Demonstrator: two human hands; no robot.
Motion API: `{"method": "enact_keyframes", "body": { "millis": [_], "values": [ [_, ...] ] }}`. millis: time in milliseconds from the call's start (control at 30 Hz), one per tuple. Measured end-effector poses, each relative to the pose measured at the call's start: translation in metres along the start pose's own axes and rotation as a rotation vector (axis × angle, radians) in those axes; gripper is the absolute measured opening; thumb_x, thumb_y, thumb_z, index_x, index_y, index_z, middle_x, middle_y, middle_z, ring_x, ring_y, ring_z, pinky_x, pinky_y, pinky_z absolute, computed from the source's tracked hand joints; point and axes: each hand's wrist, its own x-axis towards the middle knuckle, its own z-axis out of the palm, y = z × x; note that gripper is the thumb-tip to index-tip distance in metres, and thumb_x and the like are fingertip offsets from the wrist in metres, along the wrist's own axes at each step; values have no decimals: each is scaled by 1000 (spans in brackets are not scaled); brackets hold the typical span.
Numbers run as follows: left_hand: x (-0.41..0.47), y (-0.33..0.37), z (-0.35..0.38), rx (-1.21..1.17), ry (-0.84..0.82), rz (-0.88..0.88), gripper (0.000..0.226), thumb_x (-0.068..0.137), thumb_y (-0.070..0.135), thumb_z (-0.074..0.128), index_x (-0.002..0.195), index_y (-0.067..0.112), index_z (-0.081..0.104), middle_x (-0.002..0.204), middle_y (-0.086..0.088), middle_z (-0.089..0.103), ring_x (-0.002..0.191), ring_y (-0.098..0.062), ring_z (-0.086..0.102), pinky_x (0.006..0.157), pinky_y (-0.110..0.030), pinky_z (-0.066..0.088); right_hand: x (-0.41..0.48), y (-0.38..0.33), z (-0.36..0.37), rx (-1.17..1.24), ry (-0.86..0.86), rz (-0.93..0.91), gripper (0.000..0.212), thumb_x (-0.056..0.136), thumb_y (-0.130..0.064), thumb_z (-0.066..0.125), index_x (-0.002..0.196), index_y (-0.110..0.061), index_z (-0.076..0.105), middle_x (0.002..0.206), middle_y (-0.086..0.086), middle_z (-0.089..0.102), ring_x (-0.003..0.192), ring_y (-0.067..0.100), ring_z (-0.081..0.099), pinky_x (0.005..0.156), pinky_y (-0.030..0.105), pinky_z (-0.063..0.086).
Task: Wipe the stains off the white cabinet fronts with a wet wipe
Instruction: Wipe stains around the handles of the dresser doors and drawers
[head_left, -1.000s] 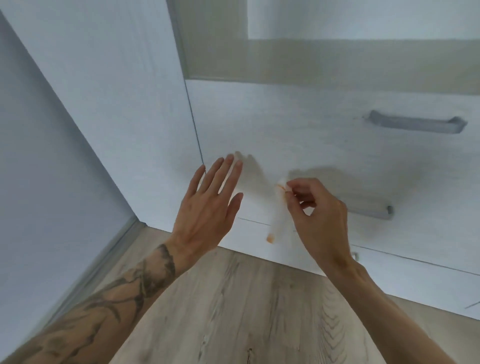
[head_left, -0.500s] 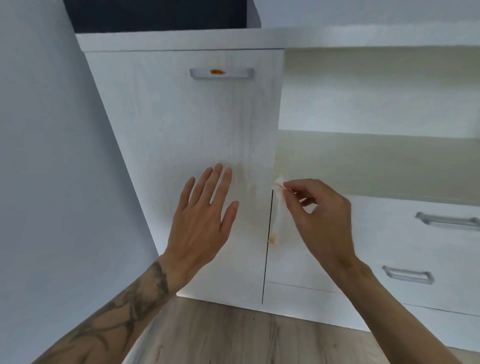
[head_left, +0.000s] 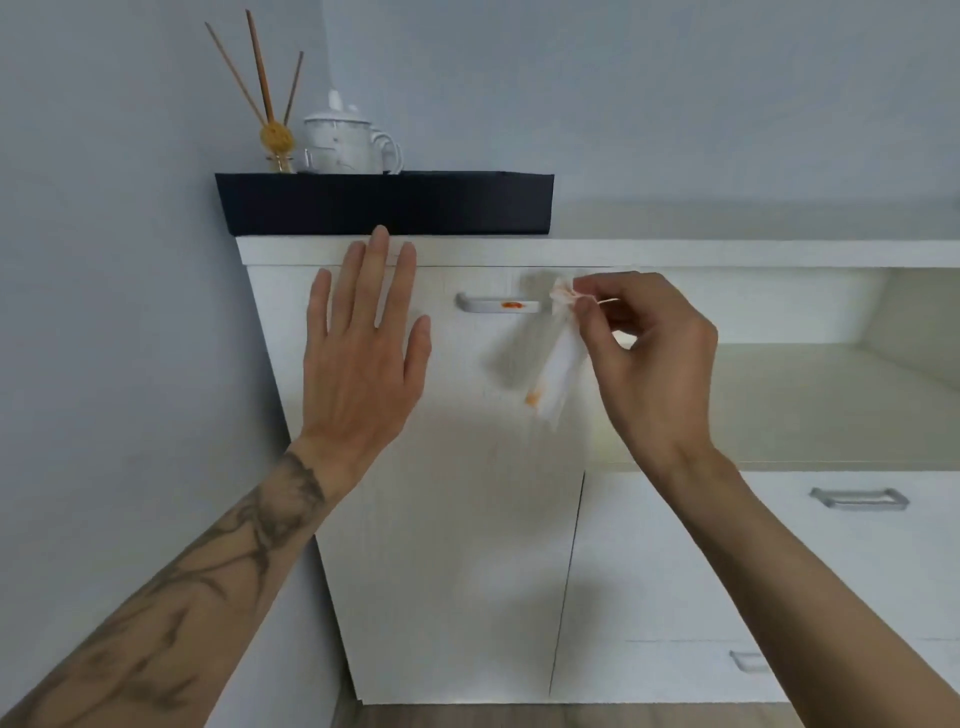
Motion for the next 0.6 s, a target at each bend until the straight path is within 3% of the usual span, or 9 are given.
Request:
{"method": "enact_keyframes", "body": {
  "millis": [200, 300, 433, 600],
  "values": [
    [21, -25, 32, 16, 42, 59, 60, 117, 36, 31, 171, 16, 16, 178, -12, 13, 165, -33, 11, 134, -54, 11, 25, 9, 26, -132, -25, -68, 17, 99, -4, 69, 105, -15, 80, 103, -1, 70, 80, 6, 63, 79, 6, 46],
    [21, -30, 47, 49, 90, 75, 62, 117, 39, 28, 172, 16, 11, 177, -14, 12, 165, -34, 9, 134, -55, 8, 21, 23, 31, -188, -68, -75, 13, 100, -14, 71, 109, -18, 80, 106, -2, 70, 96, 14, 61, 85, 18, 49],
    [20, -30, 62, 62, 144, 73, 62, 117, 39, 27, 172, 16, 8, 176, -16, 12, 164, -37, 9, 134, -55, 3, 20, 42, 27, -180, -79, -181, 16, 96, -21, 80, 112, -21, 81, 108, -7, 70, 107, 19, 58, 91, 13, 43],
    [22, -31, 72, 27, 208, 76, 64, 115, 38, 28, 172, 17, 8, 175, -14, 16, 165, -33, 7, 133, -55, 2, 27, 61, 27, -149, -36, -335, 17, 92, -16, 83, 109, -15, 83, 100, 0, 74, 100, 21, 61, 87, 32, 51]
  ]
}}
